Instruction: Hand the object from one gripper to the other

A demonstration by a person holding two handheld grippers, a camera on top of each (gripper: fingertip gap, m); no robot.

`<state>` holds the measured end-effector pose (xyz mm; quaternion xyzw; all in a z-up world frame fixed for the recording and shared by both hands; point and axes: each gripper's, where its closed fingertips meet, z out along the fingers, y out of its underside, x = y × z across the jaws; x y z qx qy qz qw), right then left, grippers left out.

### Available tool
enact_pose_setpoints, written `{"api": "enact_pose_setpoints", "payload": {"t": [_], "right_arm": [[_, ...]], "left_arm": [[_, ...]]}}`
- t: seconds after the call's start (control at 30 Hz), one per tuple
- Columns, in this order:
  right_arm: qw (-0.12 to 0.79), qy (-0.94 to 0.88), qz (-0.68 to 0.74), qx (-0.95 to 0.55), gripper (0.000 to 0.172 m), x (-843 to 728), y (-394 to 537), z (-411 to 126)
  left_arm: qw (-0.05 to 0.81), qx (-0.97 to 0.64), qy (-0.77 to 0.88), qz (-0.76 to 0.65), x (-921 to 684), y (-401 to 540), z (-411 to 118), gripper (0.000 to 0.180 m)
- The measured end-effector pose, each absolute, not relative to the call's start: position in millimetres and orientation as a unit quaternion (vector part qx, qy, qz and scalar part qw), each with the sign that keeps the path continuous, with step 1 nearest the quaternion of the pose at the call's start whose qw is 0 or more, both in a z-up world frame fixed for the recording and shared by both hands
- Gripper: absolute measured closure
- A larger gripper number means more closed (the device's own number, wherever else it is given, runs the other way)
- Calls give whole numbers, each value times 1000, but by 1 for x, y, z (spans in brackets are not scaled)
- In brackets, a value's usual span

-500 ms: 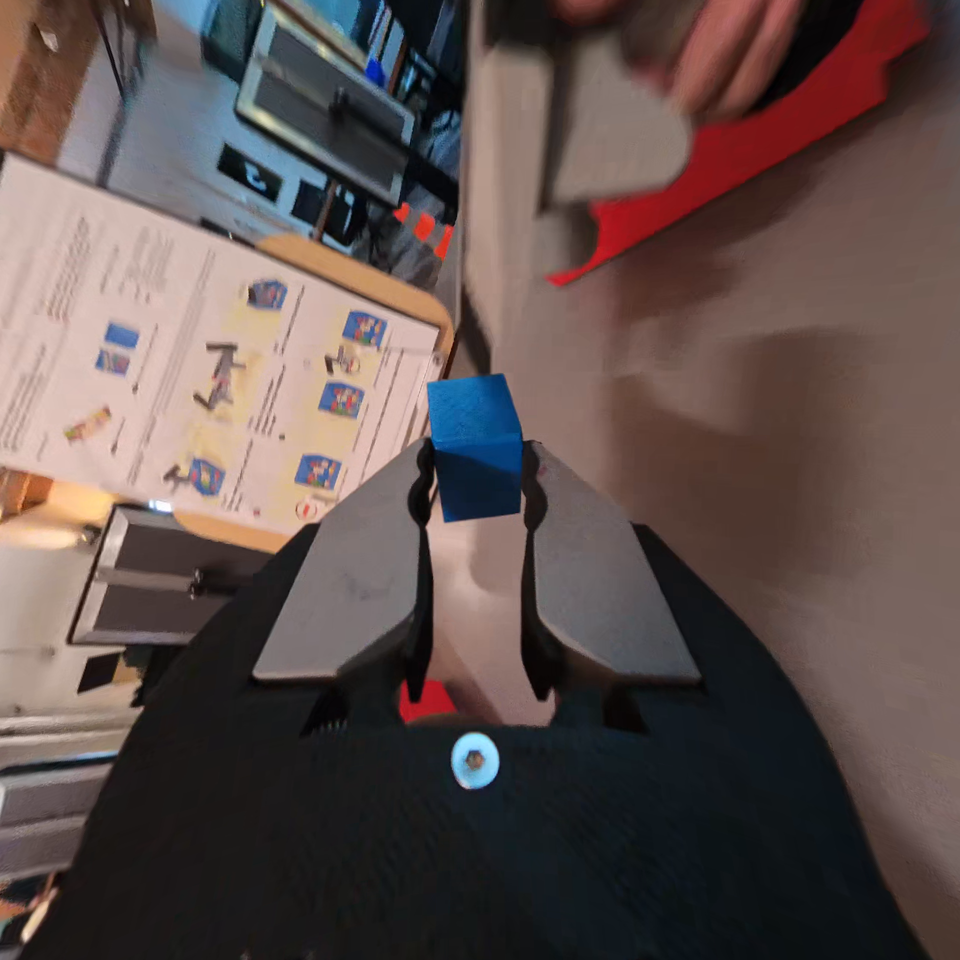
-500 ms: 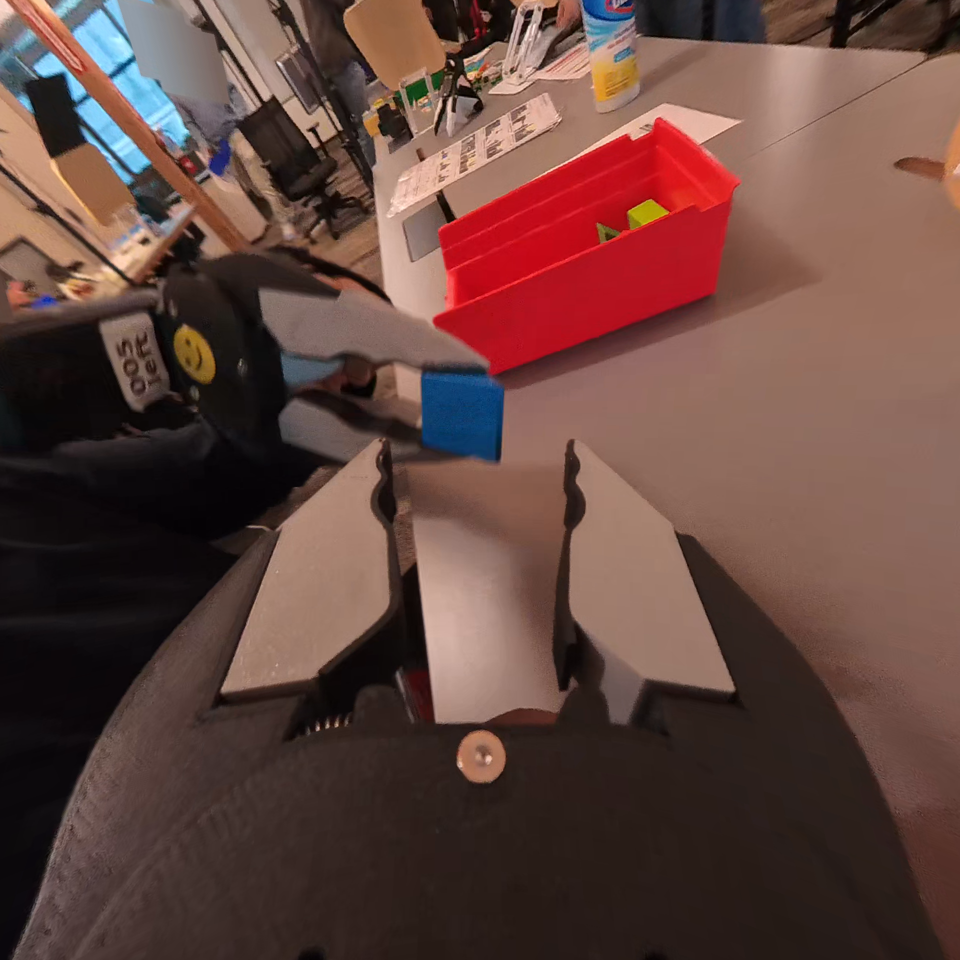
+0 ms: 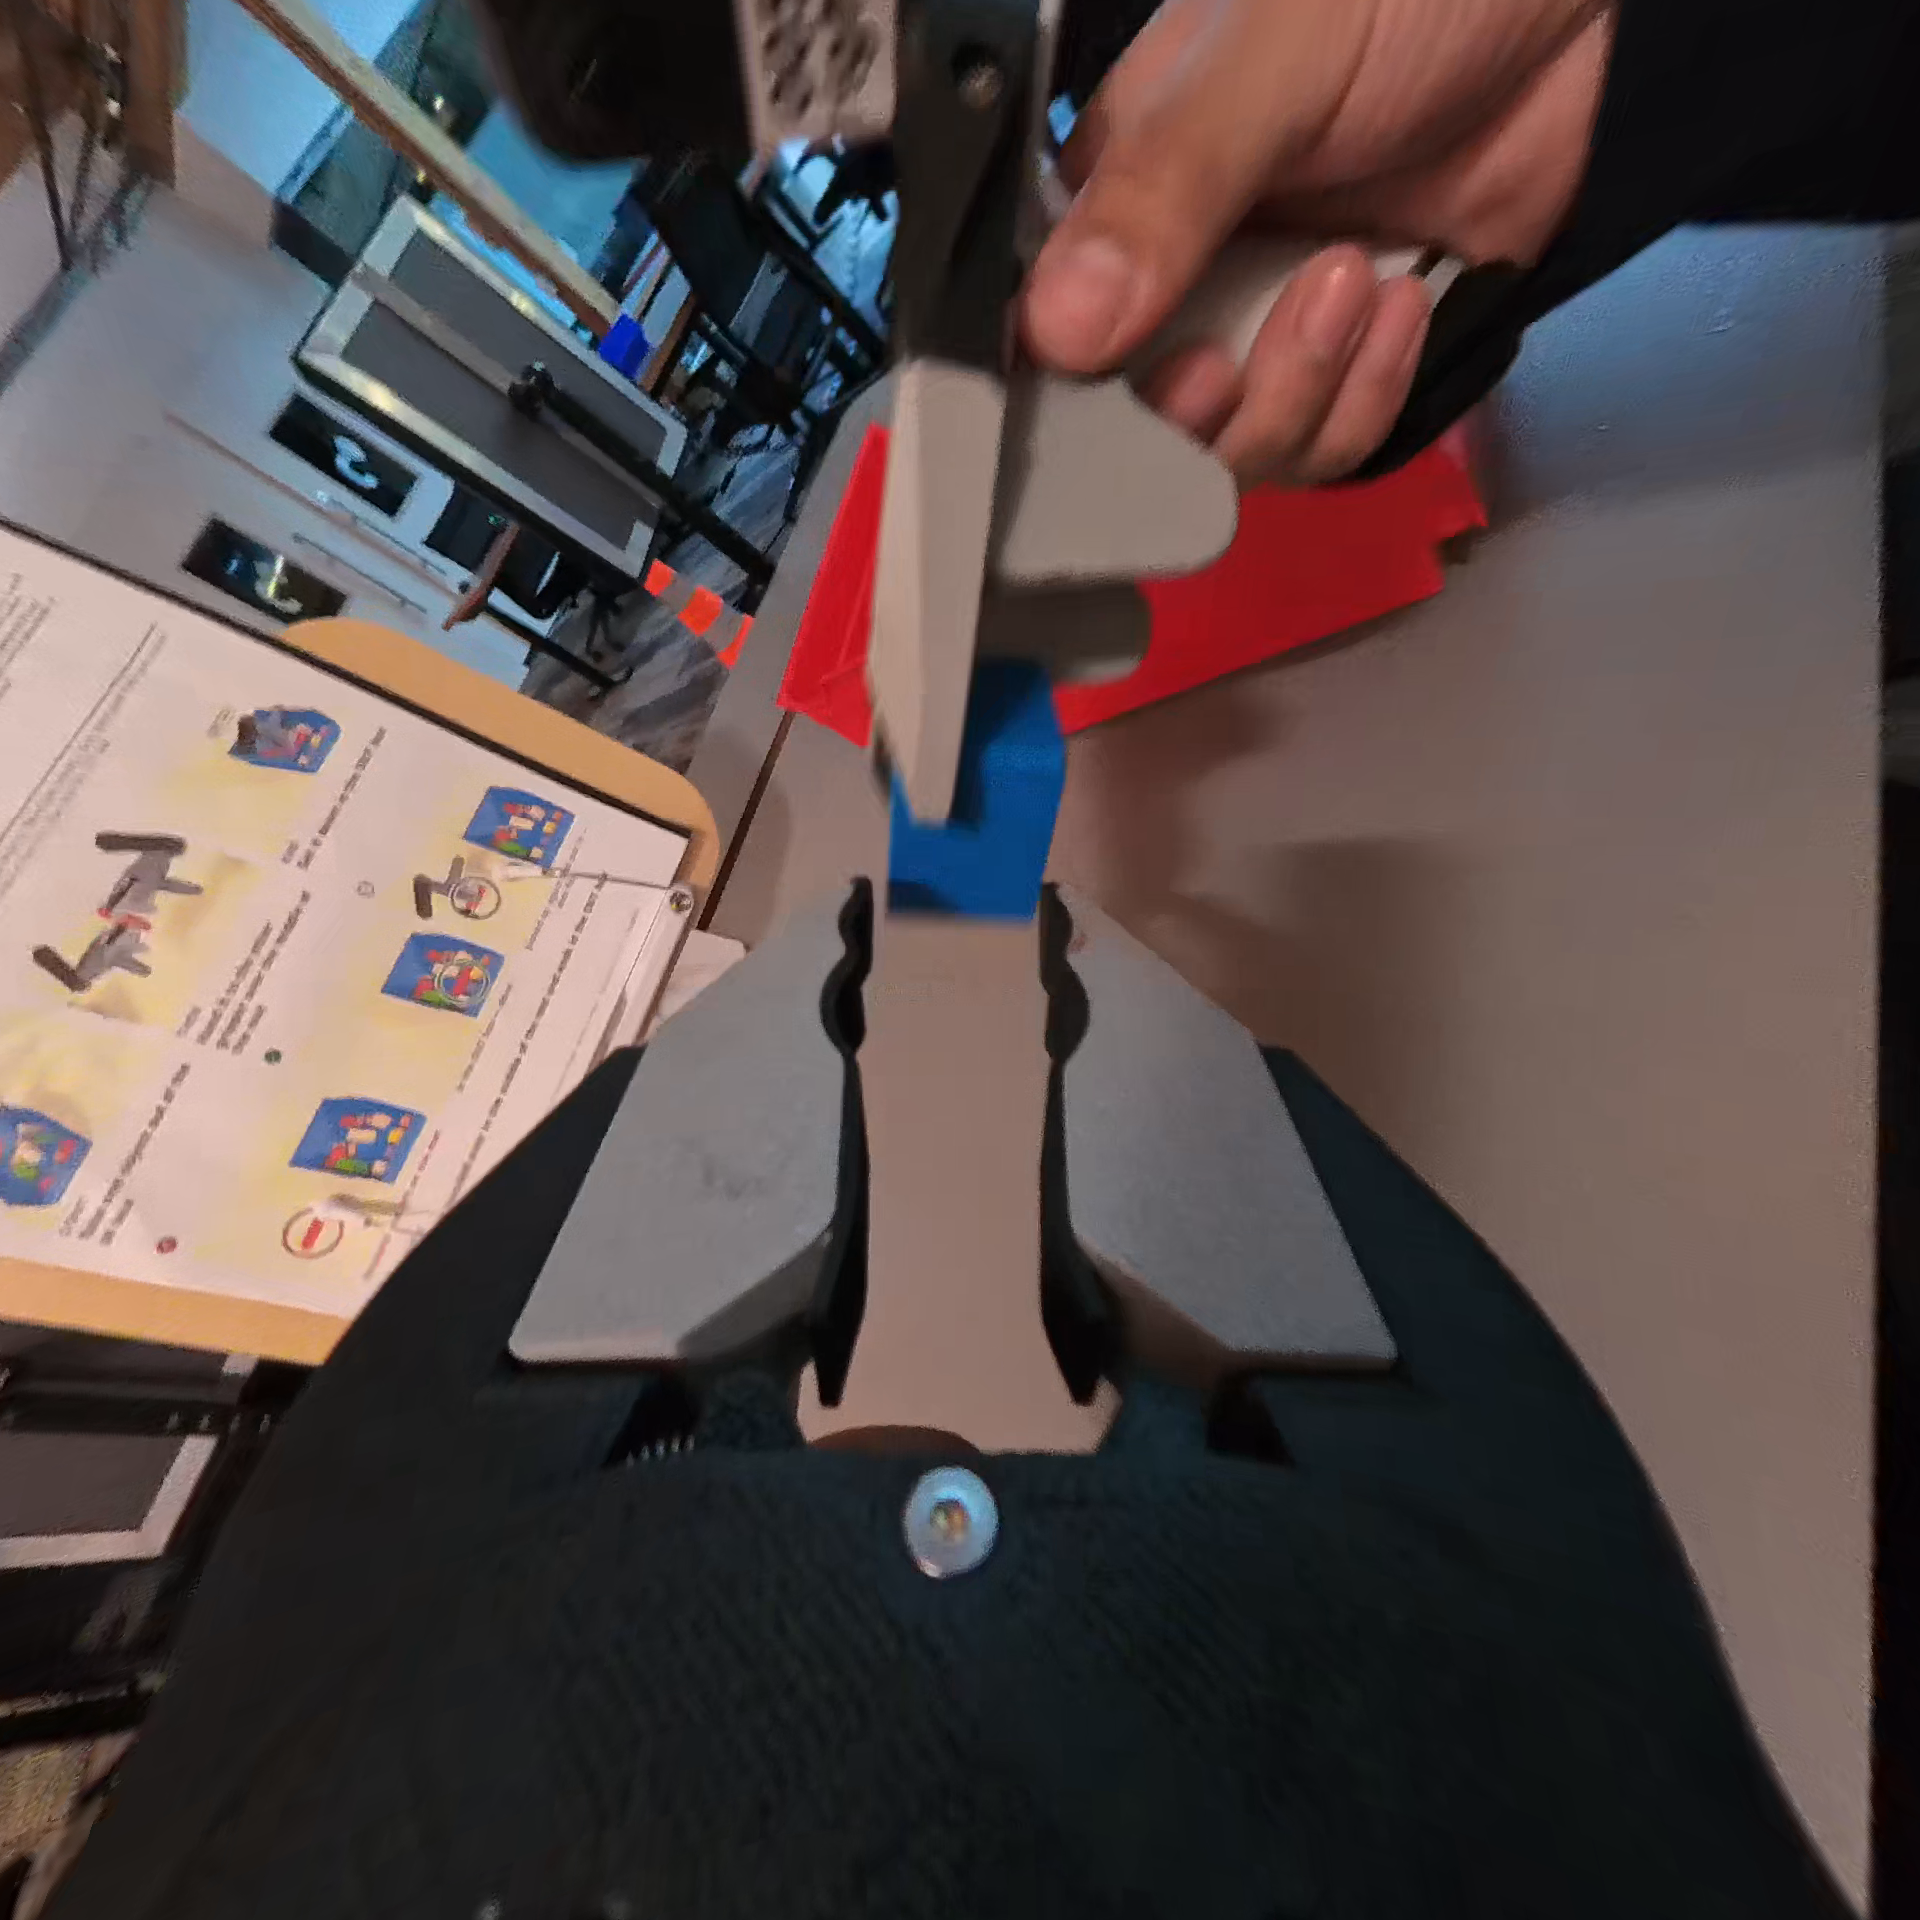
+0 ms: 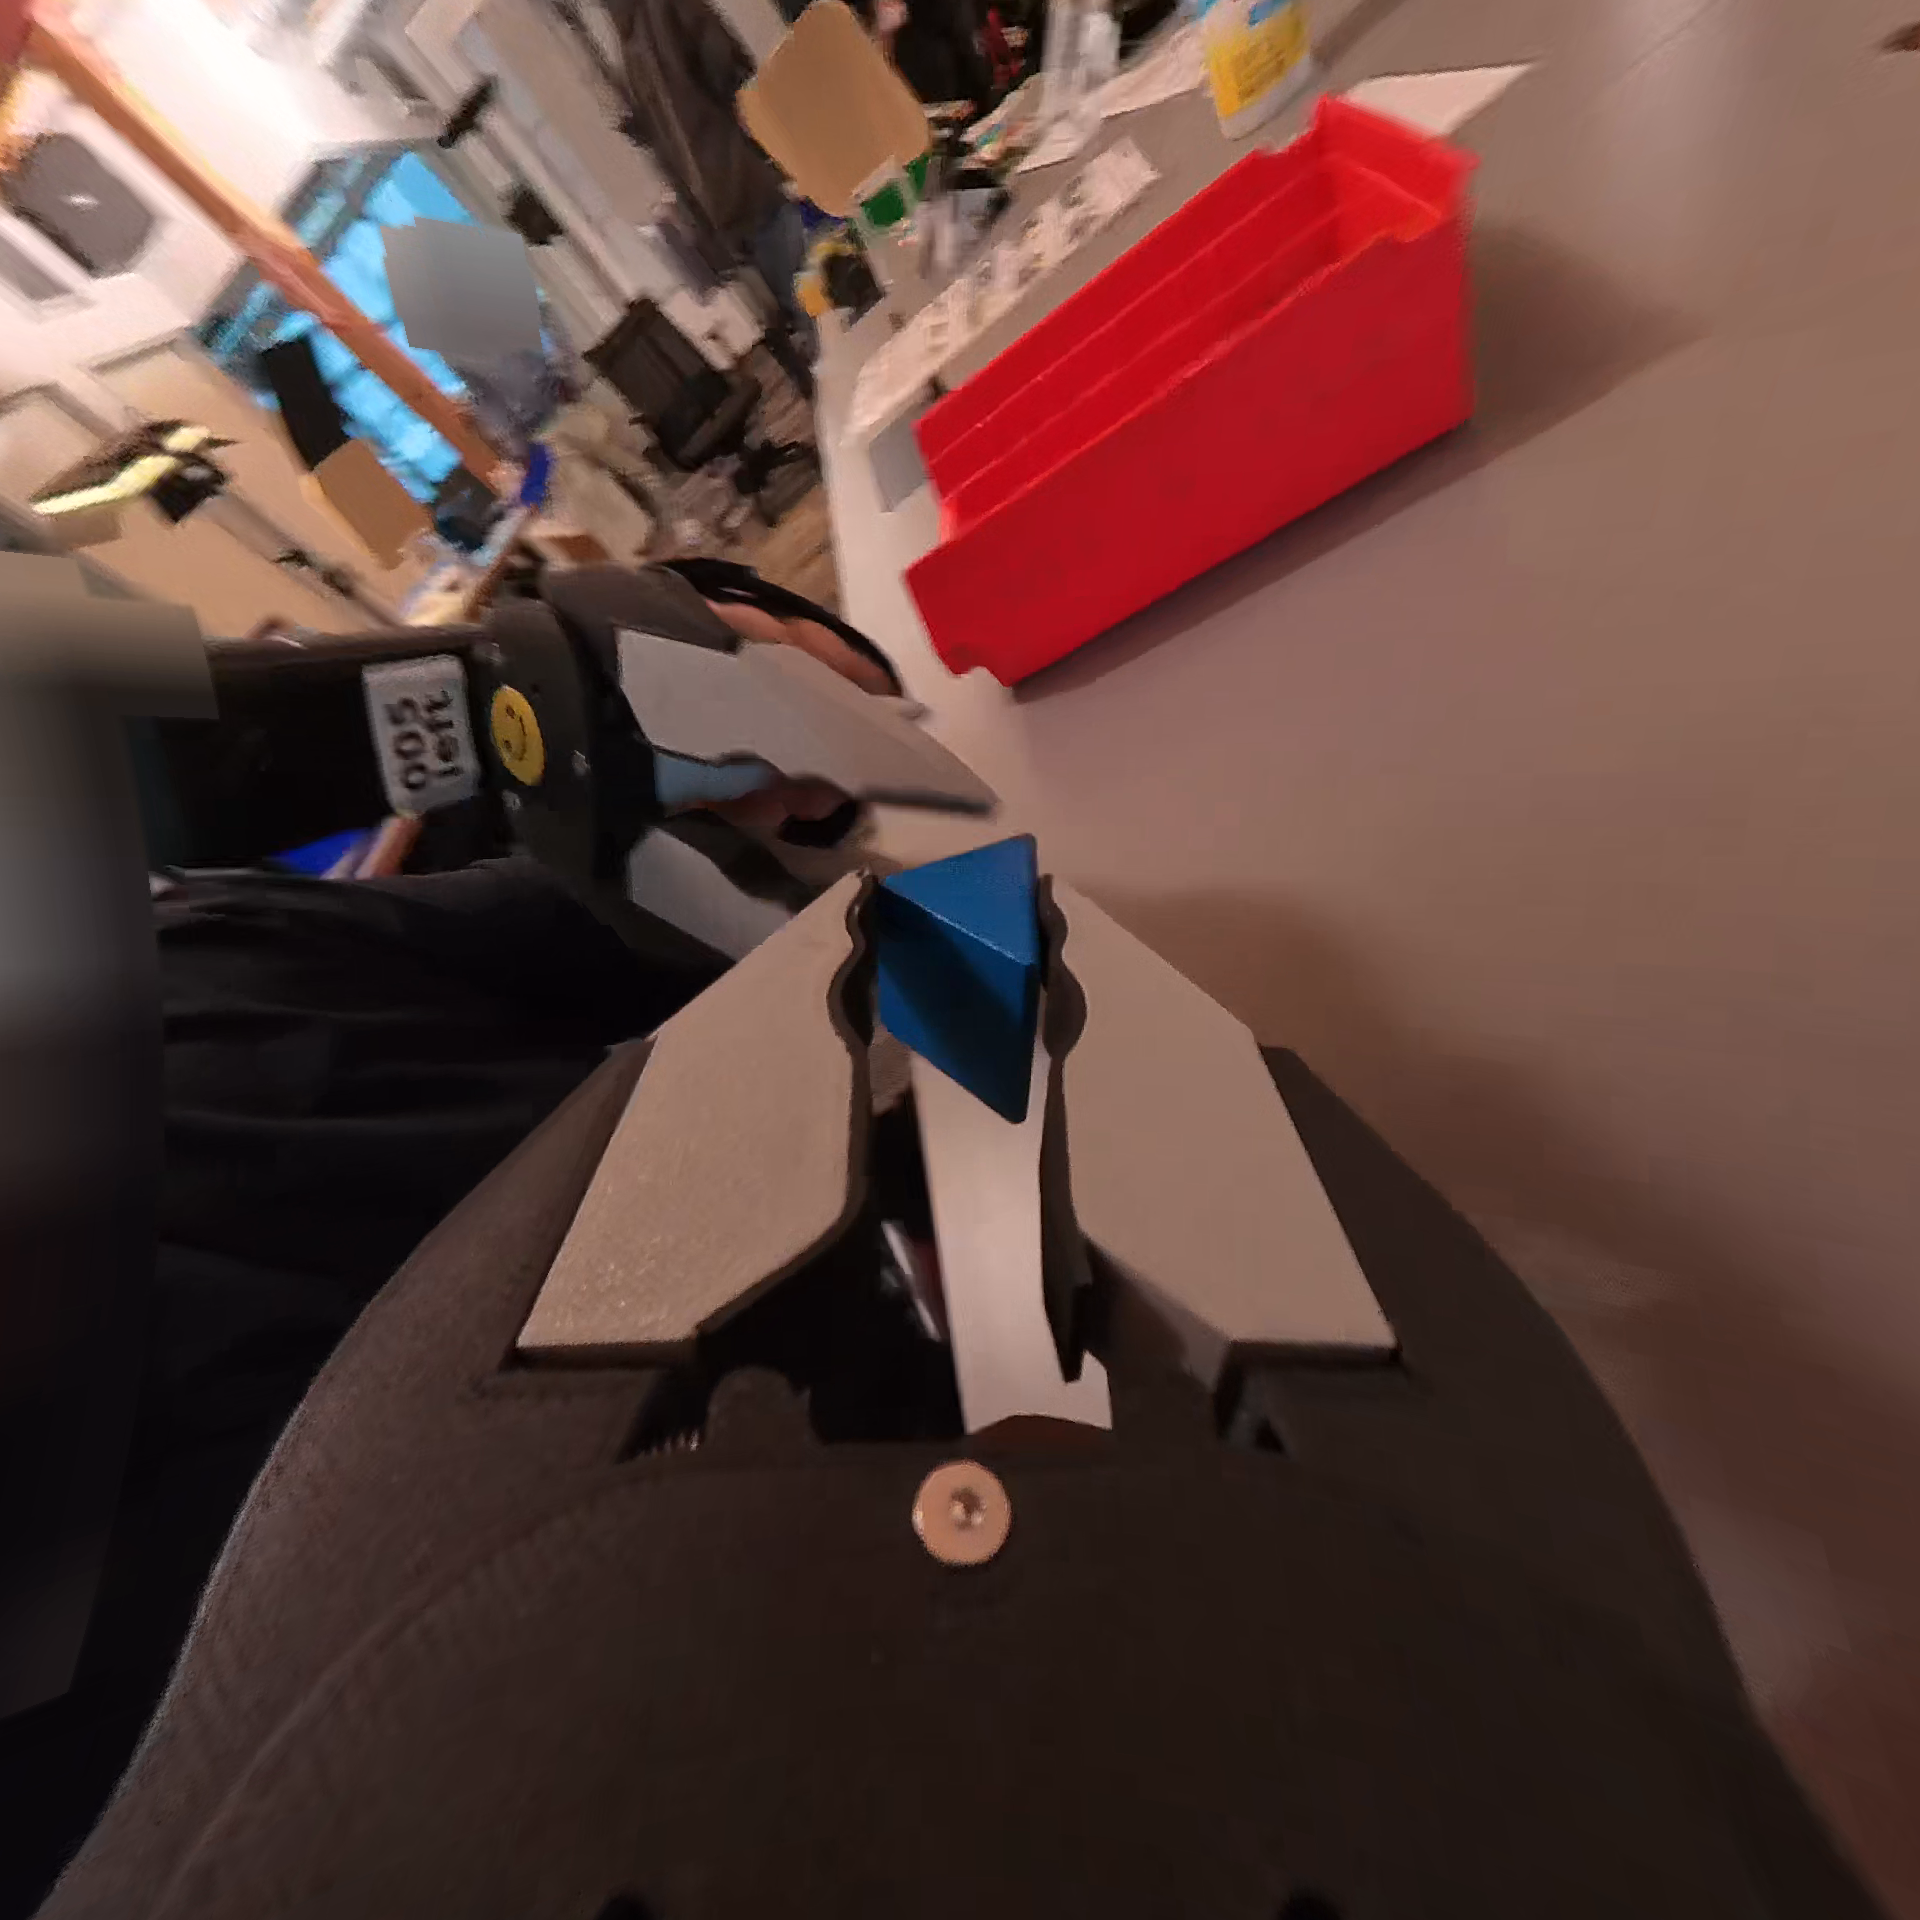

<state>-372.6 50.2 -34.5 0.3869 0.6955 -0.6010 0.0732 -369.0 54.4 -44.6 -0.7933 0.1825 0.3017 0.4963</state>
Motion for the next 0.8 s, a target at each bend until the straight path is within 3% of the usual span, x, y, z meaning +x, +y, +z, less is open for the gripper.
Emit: {"api": "enact_pose_setpoints", "payload": {"t": [0.17,0.23,0.33,0.6,0.73,0.8], "right_arm": [[-122,689,-452,554,145,-380,229,-63],[-140,666,-368,633,145,-367,301,-92],[-109,651,-316,681,145,-348,339,-127],[68,680,-381,623,144,-356,251,-162],[96,687,-331,639,143,-356,250,-184],[65,695,-284,658,132,-358,268,-190]], "left_arm": [[516,-806,121,264,-381,35,-44,156],[524,-810,101,243,-383,26,-47,156],[517,-818,81,240,-391,17,-57,156],[496,-839,64,213,-393,11,-79,155],[489,-844,62,212,-392,5,-82,155],[487,-845,60,212,-393,2,-83,154]]}}
